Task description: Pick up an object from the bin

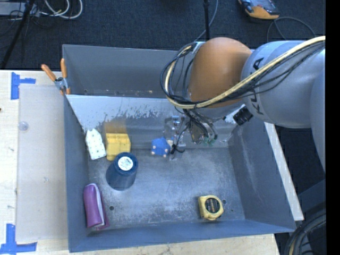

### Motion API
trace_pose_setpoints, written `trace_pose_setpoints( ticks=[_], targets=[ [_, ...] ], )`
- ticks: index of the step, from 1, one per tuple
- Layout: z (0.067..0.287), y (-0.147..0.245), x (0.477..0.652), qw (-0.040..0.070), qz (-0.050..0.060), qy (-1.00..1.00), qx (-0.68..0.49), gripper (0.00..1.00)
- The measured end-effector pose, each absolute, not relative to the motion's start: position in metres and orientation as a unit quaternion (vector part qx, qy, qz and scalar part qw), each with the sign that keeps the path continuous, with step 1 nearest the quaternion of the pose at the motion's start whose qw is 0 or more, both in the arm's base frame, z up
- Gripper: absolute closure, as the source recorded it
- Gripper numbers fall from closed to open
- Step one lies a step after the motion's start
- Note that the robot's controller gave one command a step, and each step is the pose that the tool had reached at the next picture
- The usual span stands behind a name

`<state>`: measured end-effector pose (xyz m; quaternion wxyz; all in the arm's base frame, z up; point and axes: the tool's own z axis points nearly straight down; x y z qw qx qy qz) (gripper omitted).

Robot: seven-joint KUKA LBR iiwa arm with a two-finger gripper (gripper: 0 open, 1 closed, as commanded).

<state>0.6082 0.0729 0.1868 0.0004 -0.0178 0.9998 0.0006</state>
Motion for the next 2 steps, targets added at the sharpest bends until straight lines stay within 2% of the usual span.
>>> trace_pose_setpoints(
  ticks=[1, 2],
  targets=[
    [0.187, 0.073, 0.608, 0.000, 0.001, 1.000, -0.018, 1.00],
    [0.146, 0.065, 0.605, 0.004, 0.001, 1.000, -0.005, 1.00]
  ],
)
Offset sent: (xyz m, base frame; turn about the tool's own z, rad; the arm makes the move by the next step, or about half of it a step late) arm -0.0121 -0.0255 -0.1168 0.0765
